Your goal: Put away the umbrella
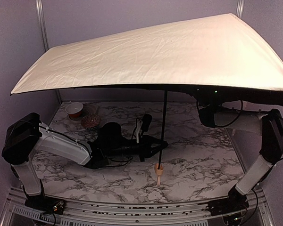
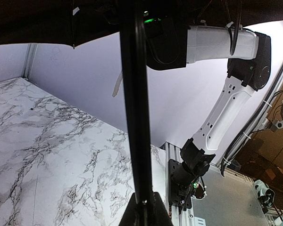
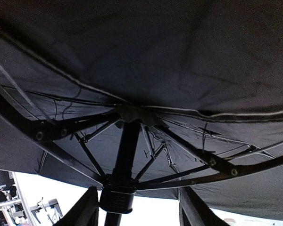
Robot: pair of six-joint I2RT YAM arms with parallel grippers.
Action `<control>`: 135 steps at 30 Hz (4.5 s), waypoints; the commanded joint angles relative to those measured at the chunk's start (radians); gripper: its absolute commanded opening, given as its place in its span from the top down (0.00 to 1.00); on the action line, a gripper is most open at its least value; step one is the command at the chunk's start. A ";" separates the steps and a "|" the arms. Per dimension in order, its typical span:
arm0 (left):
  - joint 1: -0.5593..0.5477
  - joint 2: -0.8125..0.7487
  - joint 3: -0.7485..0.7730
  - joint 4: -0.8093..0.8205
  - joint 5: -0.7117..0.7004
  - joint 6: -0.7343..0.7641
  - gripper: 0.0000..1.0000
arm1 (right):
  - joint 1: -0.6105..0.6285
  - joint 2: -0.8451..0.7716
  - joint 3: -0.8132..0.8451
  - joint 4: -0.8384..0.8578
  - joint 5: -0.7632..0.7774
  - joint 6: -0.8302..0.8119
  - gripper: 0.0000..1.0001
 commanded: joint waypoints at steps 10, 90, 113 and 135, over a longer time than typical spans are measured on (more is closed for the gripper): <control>-0.008 -0.036 0.012 0.106 0.019 0.066 1.00 | 0.012 0.025 0.038 0.002 -0.018 0.015 1.00; -0.012 -0.009 0.079 0.031 0.004 0.055 1.00 | 0.064 -0.004 -0.005 0.128 0.088 -0.010 0.48; -0.012 -0.021 0.058 0.031 0.000 0.068 1.00 | 0.058 -0.002 0.005 0.104 0.078 -0.040 1.00; -0.012 -0.026 0.060 0.021 -0.012 0.077 1.00 | 0.057 -0.035 -0.005 0.049 0.092 -0.075 1.00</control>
